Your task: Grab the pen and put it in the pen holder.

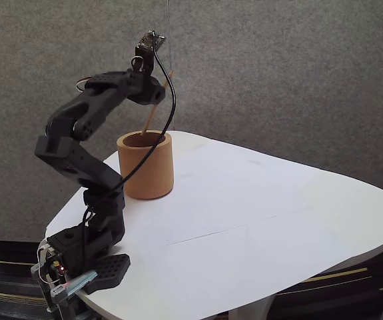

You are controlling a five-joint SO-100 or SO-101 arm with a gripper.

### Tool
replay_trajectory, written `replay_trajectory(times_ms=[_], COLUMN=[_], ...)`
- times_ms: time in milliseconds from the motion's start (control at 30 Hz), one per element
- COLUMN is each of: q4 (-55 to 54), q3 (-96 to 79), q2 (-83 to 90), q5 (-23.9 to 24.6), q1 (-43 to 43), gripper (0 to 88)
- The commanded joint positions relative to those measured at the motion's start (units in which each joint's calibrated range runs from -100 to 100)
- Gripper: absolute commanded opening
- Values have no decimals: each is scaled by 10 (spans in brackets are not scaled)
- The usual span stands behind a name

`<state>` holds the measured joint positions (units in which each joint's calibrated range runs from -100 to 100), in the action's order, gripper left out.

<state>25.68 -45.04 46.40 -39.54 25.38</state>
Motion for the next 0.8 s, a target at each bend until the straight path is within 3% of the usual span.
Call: replay_trajectory(times_ms=[0, 267, 433, 767], q4=[-35, -75, -86, -85], q3=[-23, -92, -163, -268], q2=[36, 83, 126, 217], q5=[-2, -3, -40, -41], q1=[17, 38, 38, 53], gripper=[7, 7, 7, 7])
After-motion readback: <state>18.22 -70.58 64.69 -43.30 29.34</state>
